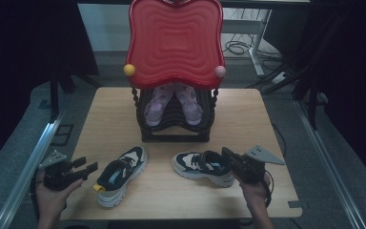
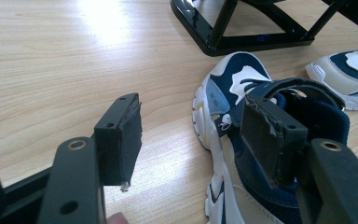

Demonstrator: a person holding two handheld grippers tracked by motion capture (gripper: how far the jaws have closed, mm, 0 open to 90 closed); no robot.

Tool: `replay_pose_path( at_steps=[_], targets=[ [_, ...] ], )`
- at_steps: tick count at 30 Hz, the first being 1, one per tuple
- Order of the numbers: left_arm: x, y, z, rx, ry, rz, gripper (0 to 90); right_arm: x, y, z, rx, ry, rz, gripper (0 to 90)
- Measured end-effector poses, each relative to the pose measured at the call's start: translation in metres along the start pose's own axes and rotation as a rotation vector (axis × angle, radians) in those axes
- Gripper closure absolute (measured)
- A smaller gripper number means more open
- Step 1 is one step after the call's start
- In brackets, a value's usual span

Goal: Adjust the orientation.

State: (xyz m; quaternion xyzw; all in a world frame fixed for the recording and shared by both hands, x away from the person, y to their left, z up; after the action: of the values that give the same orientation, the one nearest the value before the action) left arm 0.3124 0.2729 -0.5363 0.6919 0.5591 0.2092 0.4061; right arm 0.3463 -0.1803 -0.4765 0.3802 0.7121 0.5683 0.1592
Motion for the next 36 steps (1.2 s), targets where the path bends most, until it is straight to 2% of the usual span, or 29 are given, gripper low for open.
replay_pose_path(
  at_steps=[4,6,9,12,16,23,32,36],
  targets=[
    [0.0,0.0,0.0,0.0,0.002,-0.002,38.3,-0.032,-0.002,-0.008,-0.011,-0.059,0.02,89.4],
    [0.0,0.0,0.0,0.001,0.002,-0.002,38.3,-0.046,-0.007,-0.008,-0.003,-0.071,0.034,89.4],
    [0.0,-0.001,0.0,0.003,0.0,-0.001,38.3,-0.064,-0.019,-0.004,0.02,-0.065,0.052,89.4],
    [0.0,-0.001,0.0,0.004,0.0,-0.002,38.3,-0.074,-0.032,0.001,0.043,-0.053,0.072,89.5],
    [0.002,-0.002,0.001,0.007,-0.001,-0.004,38.2,-0.075,-0.044,0.006,0.074,-0.019,0.084,89.4],
    [0.001,-0.002,0.001,0.006,-0.003,-0.004,38.3,-0.067,-0.051,0.011,0.097,0.025,0.058,89.4],
    [0.002,-0.004,0.002,0.01,-0.002,-0.007,38.2,-0.057,-0.063,0.01,0.123,0.057,0.017,89.3],
    [0.001,-0.004,0.002,0.013,-0.003,-0.006,38.2,-0.056,-0.066,0.007,0.128,0.056,0.01,89.3]
  ],
)
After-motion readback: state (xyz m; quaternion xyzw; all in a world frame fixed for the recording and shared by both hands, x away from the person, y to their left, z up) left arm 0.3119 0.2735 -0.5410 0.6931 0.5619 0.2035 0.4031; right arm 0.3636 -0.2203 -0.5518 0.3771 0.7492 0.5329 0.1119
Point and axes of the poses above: each handheld gripper's, and its own axes: z roughly forward along the jaws, y roughly out of its top, x roughly to its left, the point moved 10 cm from there along z, roughly forward along the jaws, and after that the axes turned 9 degrees about y, right-handed, at the moved point
